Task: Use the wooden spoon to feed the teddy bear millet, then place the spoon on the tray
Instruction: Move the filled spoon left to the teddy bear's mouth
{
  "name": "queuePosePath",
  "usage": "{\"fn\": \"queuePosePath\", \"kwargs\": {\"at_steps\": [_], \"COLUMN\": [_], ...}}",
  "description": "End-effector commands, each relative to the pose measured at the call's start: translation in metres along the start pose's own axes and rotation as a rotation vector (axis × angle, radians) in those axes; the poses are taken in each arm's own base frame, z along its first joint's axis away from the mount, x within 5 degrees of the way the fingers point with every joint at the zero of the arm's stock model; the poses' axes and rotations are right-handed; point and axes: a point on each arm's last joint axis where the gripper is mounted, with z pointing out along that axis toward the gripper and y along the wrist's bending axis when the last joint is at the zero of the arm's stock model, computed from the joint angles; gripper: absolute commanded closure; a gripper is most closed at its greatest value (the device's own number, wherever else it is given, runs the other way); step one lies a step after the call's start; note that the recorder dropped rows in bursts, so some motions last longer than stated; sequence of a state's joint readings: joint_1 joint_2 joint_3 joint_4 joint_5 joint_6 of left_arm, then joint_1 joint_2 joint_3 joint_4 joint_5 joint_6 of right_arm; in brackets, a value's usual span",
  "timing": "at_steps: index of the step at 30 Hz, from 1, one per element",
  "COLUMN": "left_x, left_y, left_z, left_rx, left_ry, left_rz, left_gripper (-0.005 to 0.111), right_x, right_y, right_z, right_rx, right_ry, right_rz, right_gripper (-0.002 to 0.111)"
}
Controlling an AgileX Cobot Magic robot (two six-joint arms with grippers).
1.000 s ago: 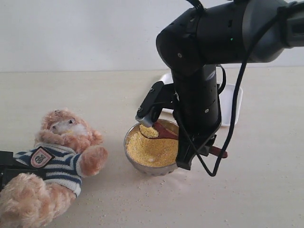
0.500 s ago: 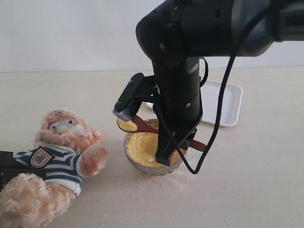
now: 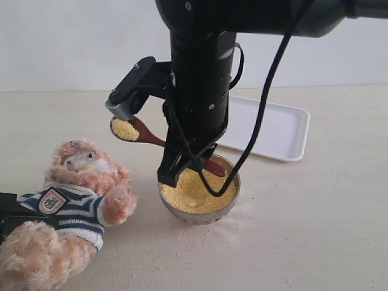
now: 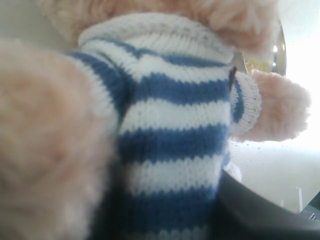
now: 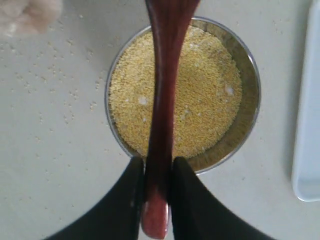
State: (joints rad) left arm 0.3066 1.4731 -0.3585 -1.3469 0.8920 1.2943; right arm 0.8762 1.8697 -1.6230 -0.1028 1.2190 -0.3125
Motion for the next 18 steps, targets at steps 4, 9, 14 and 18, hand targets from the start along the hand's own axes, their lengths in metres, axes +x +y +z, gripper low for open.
{"fn": "queuePosePath", "kwargs": {"at_steps": [4,9,14,18], "left_x": [0.001,0.001,0.001,0.001], "left_y": [-0.003,-0.003,-0.003,-0.003], "left_z": [-0.002,-0.002,-0.002,-0.002], "left_rx": [0.015,0.015,0.015,0.015], "left_ry": [-0.009,-0.009,-0.009,-0.009], "left_rz": [0.008,0.008,0.008,0.008], "left_gripper": [0.102,0.102,0.102,0.102], "right_x": [-0.023,-0.043,-0.062,-0.066], "right_y": [0.021,0.024,0.023,0.022], "right_z": [0.008,0.009,0.014,0.021], "right_rx": [0.043,0.049,0.047,0.046], "right_ry": [0.006,-0.034,-0.071,-0.063], "right_rz": [-0.104,-0.113,-0.105,-0.107], "right_gripper": [0.108,0.108,0.108,0.108]}}
